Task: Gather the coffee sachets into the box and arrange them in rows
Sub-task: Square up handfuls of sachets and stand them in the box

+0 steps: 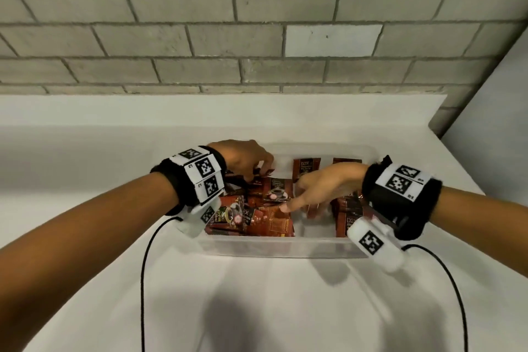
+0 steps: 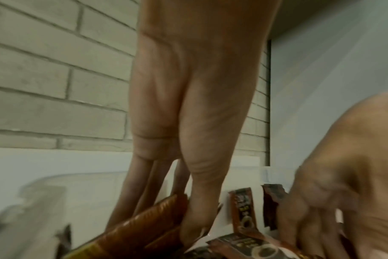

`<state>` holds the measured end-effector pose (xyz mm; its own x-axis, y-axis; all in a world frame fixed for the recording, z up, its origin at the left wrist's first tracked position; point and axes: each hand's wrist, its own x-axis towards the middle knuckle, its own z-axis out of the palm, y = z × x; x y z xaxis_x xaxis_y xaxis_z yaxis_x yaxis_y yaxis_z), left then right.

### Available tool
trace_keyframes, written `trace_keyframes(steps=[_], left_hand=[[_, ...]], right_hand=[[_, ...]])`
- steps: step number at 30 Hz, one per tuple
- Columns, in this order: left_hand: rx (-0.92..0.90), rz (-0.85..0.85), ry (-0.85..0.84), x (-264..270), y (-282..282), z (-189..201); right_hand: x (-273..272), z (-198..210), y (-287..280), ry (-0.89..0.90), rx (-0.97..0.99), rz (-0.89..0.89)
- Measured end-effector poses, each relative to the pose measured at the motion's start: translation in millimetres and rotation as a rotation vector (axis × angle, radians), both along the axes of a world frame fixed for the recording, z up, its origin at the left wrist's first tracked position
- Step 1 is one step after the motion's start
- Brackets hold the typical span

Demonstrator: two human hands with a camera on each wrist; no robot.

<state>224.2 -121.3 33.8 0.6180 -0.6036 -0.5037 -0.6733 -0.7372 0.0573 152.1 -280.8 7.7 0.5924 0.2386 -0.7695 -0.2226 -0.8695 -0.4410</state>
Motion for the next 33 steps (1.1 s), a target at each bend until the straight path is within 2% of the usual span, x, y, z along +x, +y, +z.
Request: trace_keyframes(steps=[3,8,11,14,21,24,29,33], left_hand=[[-0.103,0.060,-0.033,4.9,14.4,4.9],[-0.282,0.144,-0.033,9.4,33.0,12.5],[-0.408,0.197,-0.016,9.4,48.1,20.4],[-0.585,0.282,-0.004,6.5,65.2,28.3],[-0.998,0.570,-0.018,-4.9,96.5,27.2],[-1.198,0.704,0.063,-10.7,104.7,22.1],[-1.379,0.901,0.166,-18.8,115.7,14.3],[-1.500,1.022,0.312,-29.5,115.9,12.4]], right_hand=[[1.5,-4.0,12.7,0.137,0.193,-0.203],[6.9,-6.6,29.3,0.071,0.268,-0.482],[11.9,-10.6,32.6,-0.014,0.239,-0.496],[15.8,-7.5,33.6,-0.020,0.268,-0.489],[16.1,4.9,24.7,-0.121,0.476,-0.547],[13.6,11.0,19.5,-0.112,0.558,-0.592],[2.7,28.6,12.8,-0.129,0.531,-0.505],[-8.8,44.3,5.4,-0.210,0.731,-0.493]])
